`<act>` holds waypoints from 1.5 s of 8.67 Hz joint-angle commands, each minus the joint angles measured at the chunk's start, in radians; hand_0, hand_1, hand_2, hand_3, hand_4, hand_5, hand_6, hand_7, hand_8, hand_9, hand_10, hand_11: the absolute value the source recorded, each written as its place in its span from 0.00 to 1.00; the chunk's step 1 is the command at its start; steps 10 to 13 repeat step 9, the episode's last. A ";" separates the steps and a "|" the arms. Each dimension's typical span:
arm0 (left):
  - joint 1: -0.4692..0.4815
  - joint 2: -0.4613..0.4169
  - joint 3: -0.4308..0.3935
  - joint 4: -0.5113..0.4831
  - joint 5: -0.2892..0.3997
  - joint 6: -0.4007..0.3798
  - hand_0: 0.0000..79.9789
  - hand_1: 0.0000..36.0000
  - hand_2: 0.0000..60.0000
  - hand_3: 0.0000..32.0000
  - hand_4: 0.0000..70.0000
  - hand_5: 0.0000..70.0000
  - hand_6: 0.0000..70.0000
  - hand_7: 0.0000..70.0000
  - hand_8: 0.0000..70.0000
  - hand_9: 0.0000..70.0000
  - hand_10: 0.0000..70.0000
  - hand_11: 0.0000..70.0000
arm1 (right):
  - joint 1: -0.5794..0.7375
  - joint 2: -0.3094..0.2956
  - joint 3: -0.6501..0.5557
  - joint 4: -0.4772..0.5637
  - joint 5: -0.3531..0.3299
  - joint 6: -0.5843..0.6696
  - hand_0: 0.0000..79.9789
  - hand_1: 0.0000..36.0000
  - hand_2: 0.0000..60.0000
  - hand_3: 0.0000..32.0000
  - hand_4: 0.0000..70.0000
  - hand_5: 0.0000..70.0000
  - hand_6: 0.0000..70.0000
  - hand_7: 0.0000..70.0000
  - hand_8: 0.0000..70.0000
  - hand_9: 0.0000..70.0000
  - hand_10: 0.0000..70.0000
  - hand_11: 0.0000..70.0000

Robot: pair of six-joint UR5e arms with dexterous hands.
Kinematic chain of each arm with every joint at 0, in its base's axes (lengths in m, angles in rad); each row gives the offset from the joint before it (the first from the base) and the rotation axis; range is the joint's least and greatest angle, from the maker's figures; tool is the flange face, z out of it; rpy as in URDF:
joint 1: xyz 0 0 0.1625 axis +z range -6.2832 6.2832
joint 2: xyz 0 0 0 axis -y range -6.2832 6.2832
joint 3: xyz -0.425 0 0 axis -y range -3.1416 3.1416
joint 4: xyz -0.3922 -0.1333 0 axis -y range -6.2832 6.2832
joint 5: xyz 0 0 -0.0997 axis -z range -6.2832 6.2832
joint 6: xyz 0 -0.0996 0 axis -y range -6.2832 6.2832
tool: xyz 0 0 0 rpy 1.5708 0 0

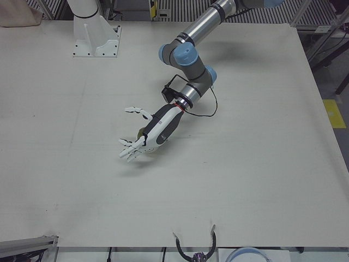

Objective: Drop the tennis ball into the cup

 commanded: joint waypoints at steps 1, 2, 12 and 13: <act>-0.078 0.000 -0.014 0.000 0.007 -0.034 0.43 0.18 0.37 0.00 0.19 0.10 0.36 0.10 0.11 0.07 0.13 0.20 | 0.002 0.000 0.000 0.000 0.000 0.000 0.00 0.00 0.00 0.00 0.00 0.00 0.00 0.00 0.00 0.00 0.00 0.00; -0.176 0.003 -0.028 0.018 0.018 -0.062 0.45 0.19 0.37 0.00 0.20 0.10 0.36 0.11 0.11 0.07 0.13 0.19 | 0.002 0.000 0.000 0.000 0.000 0.000 0.00 0.00 0.00 0.00 0.00 0.00 0.00 0.00 0.00 0.00 0.00 0.00; -0.596 0.163 0.010 -0.028 0.108 -0.070 0.59 0.38 0.41 0.00 0.30 0.15 0.51 0.25 0.18 0.15 0.19 0.28 | 0.000 0.000 -0.006 0.000 0.000 0.000 0.00 0.00 0.00 0.00 0.00 0.00 0.00 0.00 0.00 0.00 0.00 0.00; -0.596 0.163 0.010 -0.028 0.108 -0.070 0.59 0.38 0.41 0.00 0.30 0.15 0.51 0.25 0.18 0.15 0.19 0.28 | 0.000 0.000 -0.006 0.000 0.000 0.000 0.00 0.00 0.00 0.00 0.00 0.00 0.00 0.00 0.00 0.00 0.00 0.00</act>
